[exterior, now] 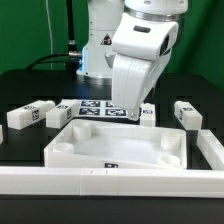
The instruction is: Assemble desk
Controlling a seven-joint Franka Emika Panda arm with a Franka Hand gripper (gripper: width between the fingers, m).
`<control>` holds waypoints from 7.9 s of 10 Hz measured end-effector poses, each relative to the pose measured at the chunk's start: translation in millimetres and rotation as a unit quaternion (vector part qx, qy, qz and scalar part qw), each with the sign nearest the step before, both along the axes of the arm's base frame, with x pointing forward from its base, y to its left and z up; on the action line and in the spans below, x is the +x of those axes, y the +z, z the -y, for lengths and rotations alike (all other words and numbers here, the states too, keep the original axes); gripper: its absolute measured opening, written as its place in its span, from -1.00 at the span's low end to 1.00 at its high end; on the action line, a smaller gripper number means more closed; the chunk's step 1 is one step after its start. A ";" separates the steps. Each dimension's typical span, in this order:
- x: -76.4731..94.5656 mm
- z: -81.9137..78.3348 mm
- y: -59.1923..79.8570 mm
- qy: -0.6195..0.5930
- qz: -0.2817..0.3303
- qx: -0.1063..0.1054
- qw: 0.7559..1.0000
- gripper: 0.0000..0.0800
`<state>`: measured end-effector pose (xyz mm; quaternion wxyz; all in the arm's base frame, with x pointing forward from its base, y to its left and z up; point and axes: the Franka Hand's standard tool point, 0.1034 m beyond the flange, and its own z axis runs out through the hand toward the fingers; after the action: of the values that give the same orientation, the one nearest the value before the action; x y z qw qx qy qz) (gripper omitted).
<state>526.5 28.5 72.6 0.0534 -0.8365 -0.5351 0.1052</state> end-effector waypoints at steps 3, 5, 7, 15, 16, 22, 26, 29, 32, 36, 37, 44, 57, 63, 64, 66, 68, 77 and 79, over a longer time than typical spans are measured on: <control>0.0 0.0 0.0 0.000 0.000 0.000 1.000 0.62; 0.0 0.0 -0.1 0.000 0.000 0.000 1.000 0.62; 6.2 9.9 -4.5 0.044 0.055 0.016 0.997 0.62; -9.0 35.6 -20.6 0.101 0.092 0.034 0.990 0.62; -16.7 34.5 -27.5 0.102 0.094 0.035 0.990 0.62; -44.8 43.0 -66.5 0.101 0.096 0.042 0.989 0.62; -45.0 43.4 -66.7 0.100 0.095 0.041 0.990 -0.12; -44.1 43.8 -66.3 0.099 0.097 0.041 0.990 -0.85; -44.0 43.9 -66.3 0.099 0.097 0.041 0.990 -0.85; -37.0 44.3 -64.2 0.129 0.100 0.042 0.986 -0.85; -31.9 41.7 -64.8 0.139 0.102 0.042 0.984 -0.85; -16.3 24.8 -66.1 0.172 0.097 0.047 0.979 -0.85; -8.3 -43.7 4.5 -0.083 0.136 0.005 0.987 0.62; -17.0 -47.5 -2.8 -0.214 0.125 -0.006 0.969 0.62; -24.0 -52.5 -4.8 -0.290 0.125 -0.013 0.949 0.62; -34.9 -72.2 -11.1 -0.407 0.112 -0.025 0.906 0.62; -38.3 -83.1 -14.9 -0.457 0.102 -0.028 0.883 0.62; -65.5 -116.6 -24.5 -0.520 0.072 -0.039 0.850 0.62; -72.9 -114.5 -25.6 -0.513 0.032 -0.075 0.855 0.62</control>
Offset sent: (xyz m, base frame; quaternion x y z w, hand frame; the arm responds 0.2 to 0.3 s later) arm 0.0000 0.0000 0.0000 0.0000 0.0000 0.0000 1.0000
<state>453.7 143.0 47.0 0.0197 -0.9967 -0.0225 0.0756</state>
